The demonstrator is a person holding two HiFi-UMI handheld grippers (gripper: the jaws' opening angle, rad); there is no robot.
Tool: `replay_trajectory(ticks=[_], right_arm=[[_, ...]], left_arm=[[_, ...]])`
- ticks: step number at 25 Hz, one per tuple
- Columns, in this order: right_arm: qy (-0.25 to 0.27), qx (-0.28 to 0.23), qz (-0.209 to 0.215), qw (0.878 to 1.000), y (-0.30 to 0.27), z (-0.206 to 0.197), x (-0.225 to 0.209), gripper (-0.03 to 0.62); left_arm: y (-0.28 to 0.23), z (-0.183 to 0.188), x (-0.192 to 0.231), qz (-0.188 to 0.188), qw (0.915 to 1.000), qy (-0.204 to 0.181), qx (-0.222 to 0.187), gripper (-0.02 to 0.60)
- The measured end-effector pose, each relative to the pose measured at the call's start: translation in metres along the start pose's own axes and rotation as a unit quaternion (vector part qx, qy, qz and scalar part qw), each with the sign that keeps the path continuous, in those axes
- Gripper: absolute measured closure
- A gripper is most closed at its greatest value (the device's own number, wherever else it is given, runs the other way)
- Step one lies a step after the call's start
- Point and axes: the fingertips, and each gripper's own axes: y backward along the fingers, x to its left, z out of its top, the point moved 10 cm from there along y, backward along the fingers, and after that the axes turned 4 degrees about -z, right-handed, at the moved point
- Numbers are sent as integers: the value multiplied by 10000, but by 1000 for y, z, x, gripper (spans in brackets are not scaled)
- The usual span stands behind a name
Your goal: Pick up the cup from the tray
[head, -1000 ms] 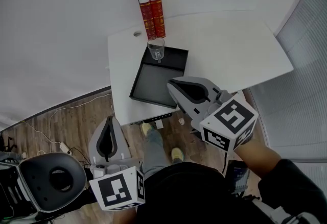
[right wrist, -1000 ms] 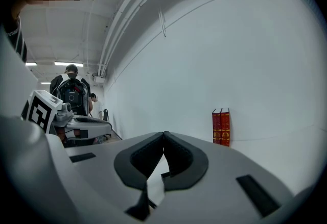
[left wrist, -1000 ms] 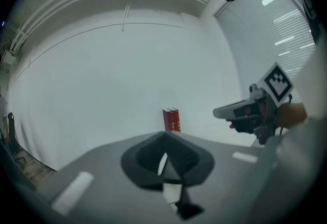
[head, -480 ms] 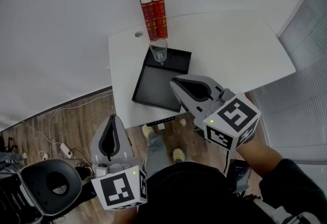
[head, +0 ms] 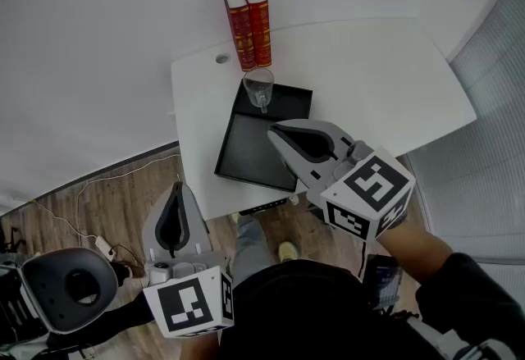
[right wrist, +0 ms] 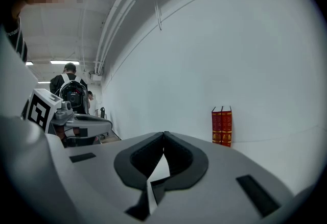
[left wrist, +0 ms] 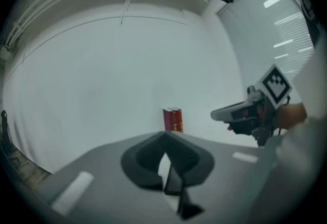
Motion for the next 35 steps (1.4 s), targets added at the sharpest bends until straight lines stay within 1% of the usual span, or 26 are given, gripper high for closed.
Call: replay_trajectory(ticks=[5, 13, 20, 25, 35], right_arm=[[-56, 148, -165, 9997, -34, 11, -22, 580], [4, 263, -495, 9984, -61, 21, -40, 580], [80, 362, -886, 9954, -73, 36, -50, 580], [189, 433, -1032, 9935, -84, 43, -52, 580], [234, 605, -1407, 9879, -121, 50, -58, 580]], left_arm=[[-46, 9, 23, -210, 9997, 71, 77, 578], [-94, 9, 43, -572, 9982, 154, 58, 578], [-125, 15, 60, -928, 9954, 238, -9, 578], [-143, 18, 69, -1130, 9931, 293, -109, 578], [-187, 14, 99, -1606, 9862, 389, -129, 577]])
